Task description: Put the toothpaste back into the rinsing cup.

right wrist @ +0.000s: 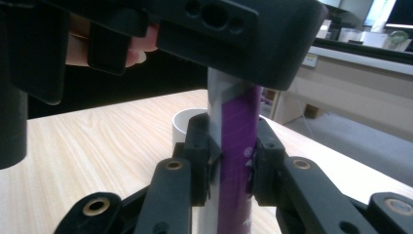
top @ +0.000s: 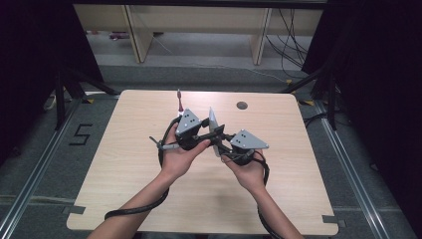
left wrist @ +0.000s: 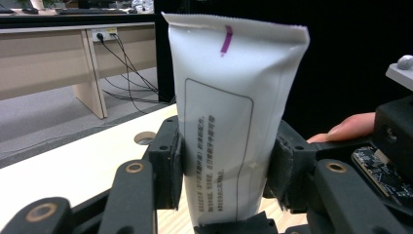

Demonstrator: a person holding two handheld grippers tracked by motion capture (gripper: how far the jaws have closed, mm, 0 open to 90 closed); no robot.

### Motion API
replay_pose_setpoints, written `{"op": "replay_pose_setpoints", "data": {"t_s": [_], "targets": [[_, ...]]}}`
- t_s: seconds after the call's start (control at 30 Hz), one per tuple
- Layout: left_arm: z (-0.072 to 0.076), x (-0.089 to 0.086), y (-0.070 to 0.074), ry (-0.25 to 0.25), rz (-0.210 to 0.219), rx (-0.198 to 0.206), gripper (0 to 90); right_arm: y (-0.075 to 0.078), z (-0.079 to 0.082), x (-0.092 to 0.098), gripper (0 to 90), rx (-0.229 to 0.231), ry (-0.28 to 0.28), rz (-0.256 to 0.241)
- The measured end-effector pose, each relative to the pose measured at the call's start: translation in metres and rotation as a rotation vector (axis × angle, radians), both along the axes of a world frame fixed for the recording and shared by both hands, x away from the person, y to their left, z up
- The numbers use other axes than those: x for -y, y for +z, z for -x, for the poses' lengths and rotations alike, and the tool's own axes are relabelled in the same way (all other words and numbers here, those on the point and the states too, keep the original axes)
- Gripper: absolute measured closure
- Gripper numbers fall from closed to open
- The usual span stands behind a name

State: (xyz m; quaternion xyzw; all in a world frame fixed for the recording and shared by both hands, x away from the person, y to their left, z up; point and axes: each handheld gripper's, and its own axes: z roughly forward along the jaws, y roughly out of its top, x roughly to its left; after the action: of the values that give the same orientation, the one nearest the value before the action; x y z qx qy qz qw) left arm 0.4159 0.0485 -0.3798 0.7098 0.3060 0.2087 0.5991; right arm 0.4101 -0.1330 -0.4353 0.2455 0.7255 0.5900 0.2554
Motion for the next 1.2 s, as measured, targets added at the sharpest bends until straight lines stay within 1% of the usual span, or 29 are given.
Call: {"op": "replay_pose_setpoints", "data": {"t_s": [0.07,0.1,0.13,0.17,0.2,0.27,0.33,0.4,0.43,0.47,0.5,0.6,0.67,0.7,0.73,0.77,0.8,0.83,0.9,0.93,0.97,1.0,1.07,1.1,1.13,1.2], "targets": [[0.0003,0.0005,0.001,0.004,-0.004,-0.001,53.7,0.0009,0.0002,-0.0004,74.0,-0.003,-0.008,0.007],[0.0005,0.001,0.0017,0.006,-0.008,-0.003,54.0,0.0015,-0.0015,0.0002,74.1,0.038,-0.021,0.017],[0.0005,0.0013,0.0022,0.004,-0.014,0.003,54.4,0.0022,-0.0012,0.0001,74.1,0.039,-0.028,0.028],[0.0008,0.0016,0.0031,0.004,-0.026,0.004,54.8,0.0025,-0.0016,0.0002,74.1,0.047,-0.034,0.029],[0.0009,0.0022,0.0036,0.005,-0.029,0.004,55.2,0.002,-0.0006,-0.0009,74.1,0.03,-0.029,0.02],[0.0008,0.0028,0.0044,0.006,-0.04,0.003,56.0,0.0023,-0.0014,-0.0017,74.1,0.037,-0.033,0.017],[0.0006,0.0033,0.0046,0.009,-0.04,0.001,56.6,0.0019,-0.0014,-0.0025,74.1,0.04,-0.038,0.018],[0.0008,0.0036,0.0048,0.006,-0.043,0.015,57.2,0.0025,-0.0006,-0.0031,74.2,0.042,-0.056,0.022],[0.0012,0.0037,0.0049,0.007,-0.044,0.017,57.6,0.0026,-0.0014,-0.0039,74.3,0.042,-0.045,0.009],[0.0013,0.0038,0.0049,0.007,-0.046,0.019,57.9,0.0029,-0.001,-0.004,74.2,0.032,-0.046,0.009],[0.0015,0.004,0.005,0.004,-0.05,0.025,58.3,0.0031,-0.0013,-0.0038,74.3,0.035,-0.044,0.01],[0.0018,0.0046,0.0051,-0.001,-0.065,0.034,59.5,0.0037,-0.0006,-0.0034,74.2,0.024,-0.053,0.018],[0.0022,0.0046,0.0048,-0.004,-0.068,0.046,60.8,0.0031,-0.0013,-0.0043,74.2,0.029,-0.047,0.005],[0.0026,0.0045,0.0047,-0.007,-0.07,0.052,61.7,0.0036,-0.0008,-0.0041,74.2,0.025,-0.052,0.011],[0.003,0.0045,0.005,-0.009,-0.073,0.053,62.8,0.004,-0.0013,-0.0043,74.1,0.034,-0.051,0.012],[0.003,0.0043,0.0053,-0.013,-0.076,0.055,64.0,0.0048,-0.0009,-0.0042,73.8,0.027,-0.051,0.02],[0.003,0.0041,0.0055,-0.015,-0.077,0.054,65.2,0.005,-0.0007,-0.0047,73.6,0.021,-0.051,0.017],[0.0028,0.0037,0.0058,-0.019,-0.079,0.054,66.3,0.0053,-0.001,-0.0052,73.3,0.029,-0.055,0.015],[0.0021,0.003,0.0062,-0.024,-0.076,0.05,68.0,0.0058,-0.001,-0.006,72.9,0.024,-0.058,0.015],[0.0019,0.0029,0.0062,-0.025,-0.075,0.049,68.9,0.006,-0.0023,-0.0059,72.6,0.037,-0.051,0.019],[0.0016,0.0025,0.0067,-0.027,-0.078,0.049,69.5,0.0059,-0.0018,-0.0068,72.3,0.021,-0.048,0.013],[0.0016,0.0022,0.007,-0.029,-0.081,0.049,70.2,0.0063,-0.0011,-0.0073,71.9,0.015,-0.058,0.016],[0.0015,0.0014,0.0081,-0.033,-0.085,0.055,71.7,0.0067,-0.0016,-0.0078,70.7,0.016,-0.053,0.008],[0.0013,0.001,0.0086,-0.034,-0.085,0.055,72.3,0.0073,-0.0009,-0.0079,70.2,0.005,-0.056,0.007],[0.0011,0.0006,0.0092,-0.036,-0.083,0.052,73.1,0.0079,-0.0021,-0.0079,69.6,0.019,-0.049,0.016],[0.0006,-0.0003,0.0099,-0.037,-0.081,0.049,73.8,0.0089,-0.0017,-0.0087,68.5,0.011,-0.049,0.017]]}}
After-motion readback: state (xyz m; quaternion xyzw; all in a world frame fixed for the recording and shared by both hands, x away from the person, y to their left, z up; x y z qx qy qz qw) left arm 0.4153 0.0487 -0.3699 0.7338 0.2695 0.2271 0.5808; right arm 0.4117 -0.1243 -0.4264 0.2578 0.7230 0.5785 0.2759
